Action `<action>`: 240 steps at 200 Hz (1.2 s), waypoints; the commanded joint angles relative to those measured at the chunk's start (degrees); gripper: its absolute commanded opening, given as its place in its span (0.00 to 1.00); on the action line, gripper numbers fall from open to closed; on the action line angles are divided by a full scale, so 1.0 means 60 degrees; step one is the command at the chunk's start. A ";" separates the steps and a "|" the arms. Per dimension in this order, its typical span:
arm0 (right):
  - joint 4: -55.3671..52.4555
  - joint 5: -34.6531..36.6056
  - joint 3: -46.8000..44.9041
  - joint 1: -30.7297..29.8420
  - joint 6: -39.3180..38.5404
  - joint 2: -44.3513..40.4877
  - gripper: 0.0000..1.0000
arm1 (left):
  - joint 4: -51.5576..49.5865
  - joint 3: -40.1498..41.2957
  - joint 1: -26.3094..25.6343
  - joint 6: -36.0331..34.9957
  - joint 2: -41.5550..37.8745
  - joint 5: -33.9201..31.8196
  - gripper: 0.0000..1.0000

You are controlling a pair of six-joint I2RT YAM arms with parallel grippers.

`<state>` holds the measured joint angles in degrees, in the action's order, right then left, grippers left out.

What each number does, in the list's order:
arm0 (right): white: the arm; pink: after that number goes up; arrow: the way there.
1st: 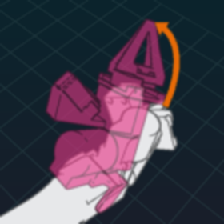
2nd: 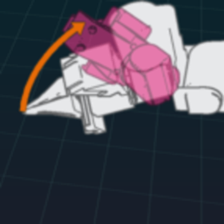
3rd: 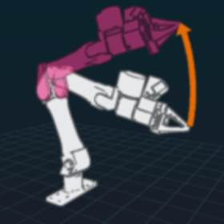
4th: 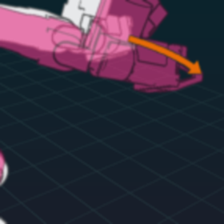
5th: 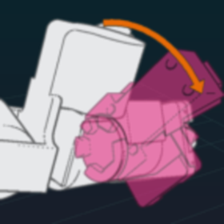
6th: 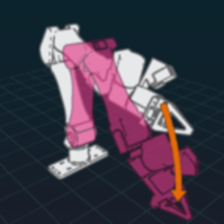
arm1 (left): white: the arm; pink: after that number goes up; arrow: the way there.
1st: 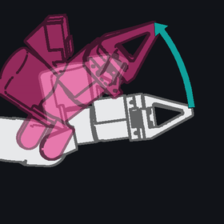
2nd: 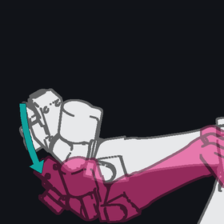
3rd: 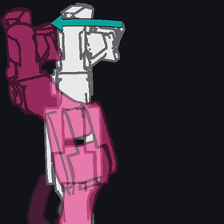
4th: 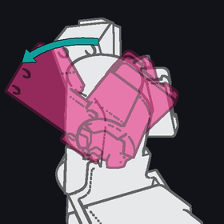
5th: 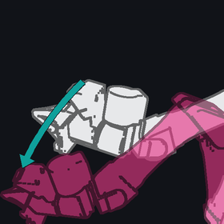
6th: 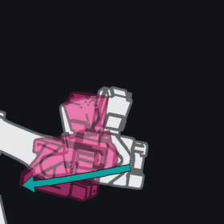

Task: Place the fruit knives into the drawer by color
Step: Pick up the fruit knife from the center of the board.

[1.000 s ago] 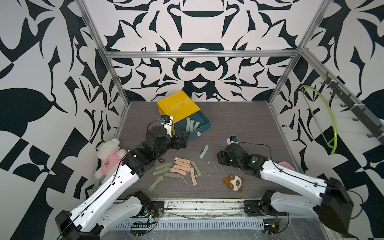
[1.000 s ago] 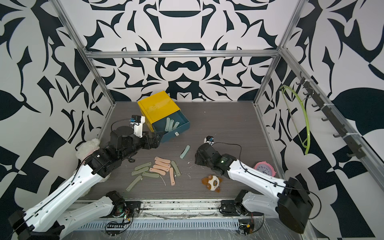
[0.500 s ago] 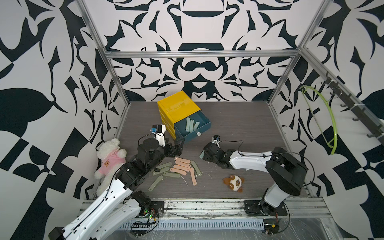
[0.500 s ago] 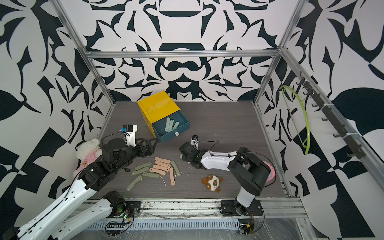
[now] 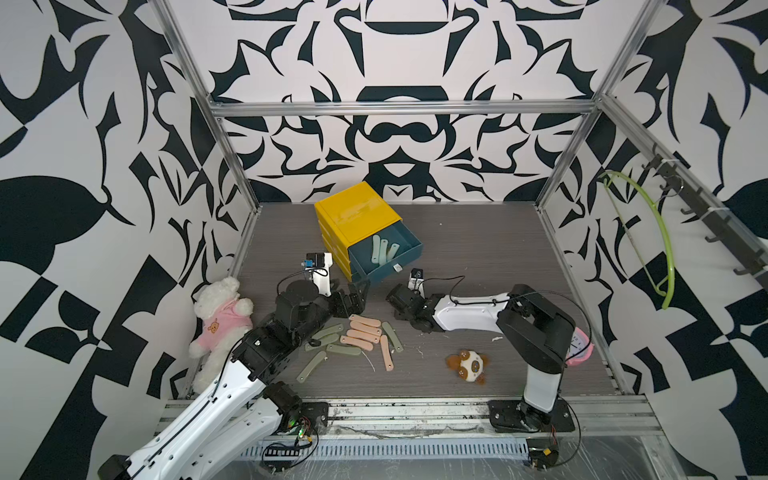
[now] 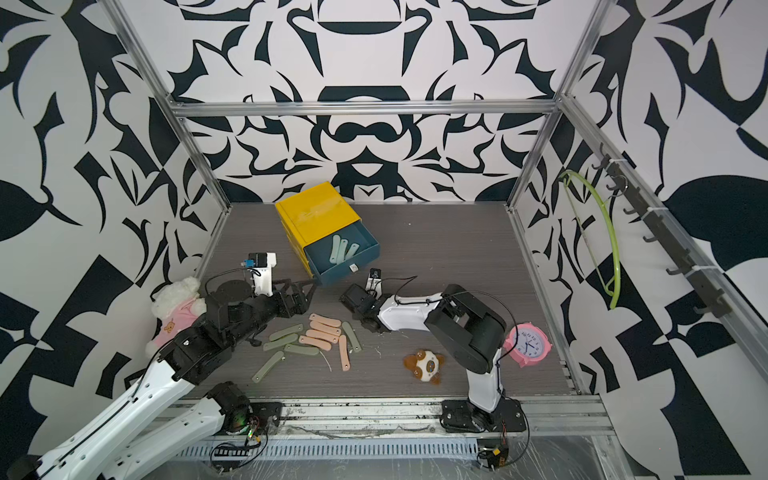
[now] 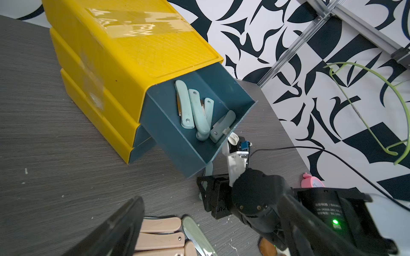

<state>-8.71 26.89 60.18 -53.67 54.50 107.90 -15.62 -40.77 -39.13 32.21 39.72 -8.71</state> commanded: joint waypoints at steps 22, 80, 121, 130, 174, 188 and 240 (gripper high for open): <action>-0.1990 0.0742 -0.0071 -0.0020 0.0713 -0.0310 0.47 | 0.0110 0.0145 -0.0029 0.0052 -0.0263 0.0054 0.99; -0.1583 0.0237 -0.0988 0.0433 0.0076 -0.1238 0.47 | 0.0110 0.0218 -0.0018 0.0122 -0.0199 0.0162 0.99; -0.0677 -0.1499 -0.1085 0.1233 -0.1574 -0.1693 0.55 | 0.0056 0.0311 -0.0033 0.0177 -0.0205 0.0236 0.99; -0.0651 -0.1743 -0.0962 0.1336 -0.1888 -0.1694 0.57 | 0.0086 0.0350 -0.0022 0.0198 -0.0219 0.0250 0.99; -0.0961 -0.2086 -0.0186 0.1850 -0.2450 -0.1064 0.58 | 0.0077 0.0427 -0.0025 0.0286 -0.0139 0.0236 0.99; -0.1019 -0.2146 0.0069 0.1874 -0.2572 -0.0764 0.58 | 0.0081 0.0453 -0.0024 0.0330 -0.0115 0.0235 0.99; -0.1930 -0.1696 0.0612 0.1870 -0.2492 0.0033 0.49 | 0.0028 0.0504 -0.0025 0.0454 -0.0131 0.0203 0.99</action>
<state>-15.75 15.68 62.92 -42.41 39.70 107.00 -15.59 -39.03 -39.13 34.50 39.13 -7.66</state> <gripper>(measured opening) 0.519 0.992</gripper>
